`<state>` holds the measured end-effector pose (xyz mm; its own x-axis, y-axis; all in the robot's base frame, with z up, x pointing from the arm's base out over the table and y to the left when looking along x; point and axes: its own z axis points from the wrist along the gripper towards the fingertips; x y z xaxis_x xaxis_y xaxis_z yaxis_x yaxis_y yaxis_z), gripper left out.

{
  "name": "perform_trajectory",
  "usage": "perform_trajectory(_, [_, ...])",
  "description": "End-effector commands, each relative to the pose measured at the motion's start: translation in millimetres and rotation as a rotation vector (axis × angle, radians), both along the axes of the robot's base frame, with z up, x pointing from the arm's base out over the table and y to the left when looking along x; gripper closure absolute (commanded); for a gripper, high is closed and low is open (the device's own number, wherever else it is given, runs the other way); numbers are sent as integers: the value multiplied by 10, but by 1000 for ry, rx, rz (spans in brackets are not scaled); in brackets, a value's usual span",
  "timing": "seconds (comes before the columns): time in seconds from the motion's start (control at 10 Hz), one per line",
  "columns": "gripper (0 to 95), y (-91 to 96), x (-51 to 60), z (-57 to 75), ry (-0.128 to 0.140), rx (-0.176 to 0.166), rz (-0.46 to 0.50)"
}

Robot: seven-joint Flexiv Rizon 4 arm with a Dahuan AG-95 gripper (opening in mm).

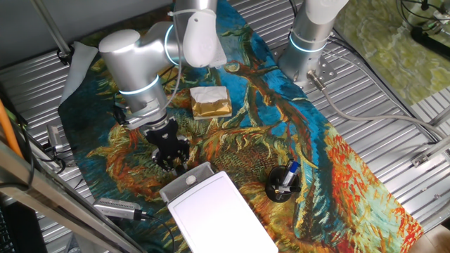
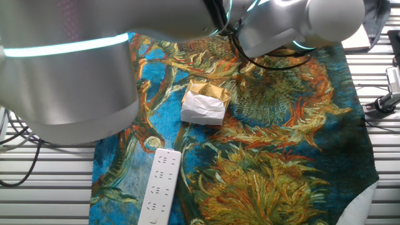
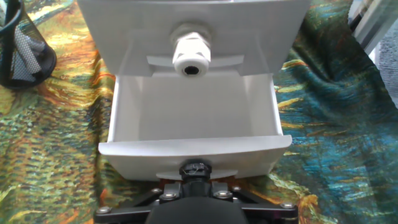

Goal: Grasp the handle and open the drawer

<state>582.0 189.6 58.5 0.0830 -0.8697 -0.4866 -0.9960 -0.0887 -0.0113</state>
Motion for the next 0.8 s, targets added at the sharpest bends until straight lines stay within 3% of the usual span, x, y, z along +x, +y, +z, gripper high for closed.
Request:
perform_trajectory(0.1, [950,-15,1,9,1,3,5])
perform_trajectory(0.8, [950,-141,9,1,-5,4,20])
